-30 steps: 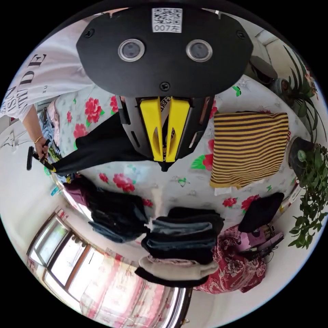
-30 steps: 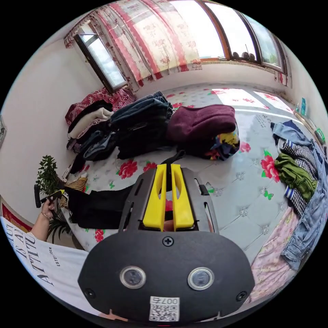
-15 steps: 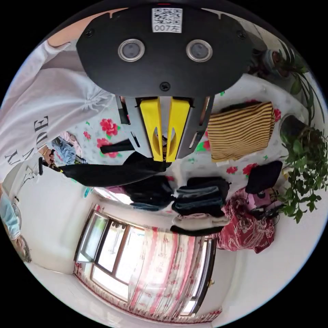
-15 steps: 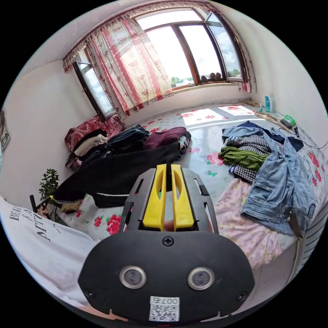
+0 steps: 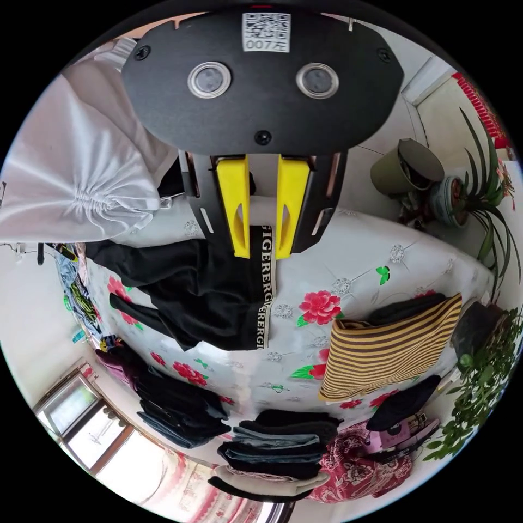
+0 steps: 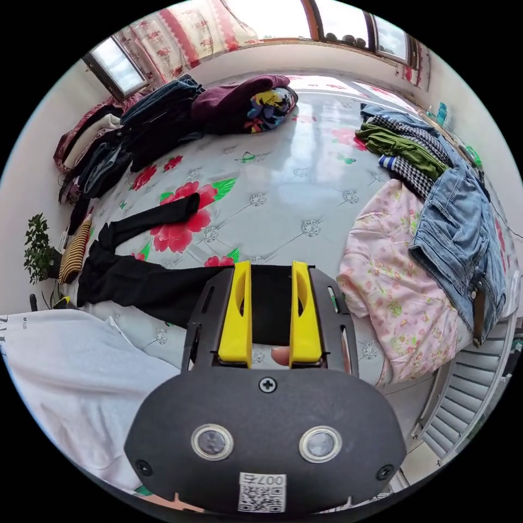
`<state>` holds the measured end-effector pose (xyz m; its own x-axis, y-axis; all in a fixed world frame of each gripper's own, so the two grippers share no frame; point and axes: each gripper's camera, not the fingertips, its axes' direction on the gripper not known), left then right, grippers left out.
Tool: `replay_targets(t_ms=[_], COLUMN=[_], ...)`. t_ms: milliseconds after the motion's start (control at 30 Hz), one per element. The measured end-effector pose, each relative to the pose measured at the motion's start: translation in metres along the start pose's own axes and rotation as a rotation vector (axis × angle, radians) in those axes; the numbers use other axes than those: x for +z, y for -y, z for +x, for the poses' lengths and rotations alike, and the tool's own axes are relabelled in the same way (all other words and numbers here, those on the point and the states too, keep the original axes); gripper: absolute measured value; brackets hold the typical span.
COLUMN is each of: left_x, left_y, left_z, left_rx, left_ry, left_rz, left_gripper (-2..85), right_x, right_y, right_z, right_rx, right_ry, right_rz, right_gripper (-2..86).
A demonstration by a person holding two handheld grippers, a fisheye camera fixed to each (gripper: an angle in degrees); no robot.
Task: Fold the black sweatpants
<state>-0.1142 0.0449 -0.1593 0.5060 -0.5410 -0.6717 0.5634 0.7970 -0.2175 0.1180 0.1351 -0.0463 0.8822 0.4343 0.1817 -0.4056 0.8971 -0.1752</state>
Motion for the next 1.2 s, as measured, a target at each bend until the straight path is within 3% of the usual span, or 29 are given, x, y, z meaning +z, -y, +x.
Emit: replay_targets(t_ms=[100,200,267,400,467,533,600,733,900,1000,1200], left_x=[0.035,0.051,0.044,0.005,-0.03,-0.046,-0.047,0.007,0.038,0.021,-0.031], left_y=[0.02,0.035,0.046,0.065,0.077,0.084,0.086,0.076,0.064,0.08,0.12], left_z=[0.011,0.01,0.005,-0.014,-0.037,-0.048,-0.048,-0.047,-0.046,-0.054,-0.076], left_rx=[-0.013,-0.055,-0.06,-0.058,-0.101,-0.094,-0.06,-0.055,-0.083,-0.071,-0.033], left_ry=[0.083,0.116,0.099,0.016,-0.119,-0.188,-0.146,-0.09,-0.067,-0.079,-0.186], left_rz=[-0.085,-0.126,-0.109,0.008,0.117,0.151,0.132,-0.085,-0.155,-0.116,0.006], left_gripper=[6.8,3.2,-0.1,-0.7,-0.7,-0.4,0.5,9.7,6.3,0.6,-0.8], right_x=[0.05,0.057,0.054,-0.009,-0.056,-0.074,-0.07,-0.014,0.035,0.033,-0.005], right_y=[0.023,0.031,0.045,0.063,0.07,0.075,0.081,0.067,0.042,0.046,0.068], right_z=[-0.009,-0.02,-0.024,-0.017,-0.006,-0.002,-0.002,0.014,0.031,0.027,0.046], right_rx=[-0.04,-0.065,-0.098,-0.063,-0.023,-0.029,-0.042,0.053,0.184,0.171,0.258], right_ry=[-0.004,-0.116,-0.084,-0.02,0.045,0.076,0.039,0.01,-0.037,-0.148,-0.008], right_rz=[-0.191,-0.173,-0.227,0.029,0.203,0.242,0.171,-0.056,-0.197,-0.172,-0.003], right_gripper=[5.0,1.6,0.6,0.4,0.8,1.6,3.8,7.3,6.2,2.5,1.5])
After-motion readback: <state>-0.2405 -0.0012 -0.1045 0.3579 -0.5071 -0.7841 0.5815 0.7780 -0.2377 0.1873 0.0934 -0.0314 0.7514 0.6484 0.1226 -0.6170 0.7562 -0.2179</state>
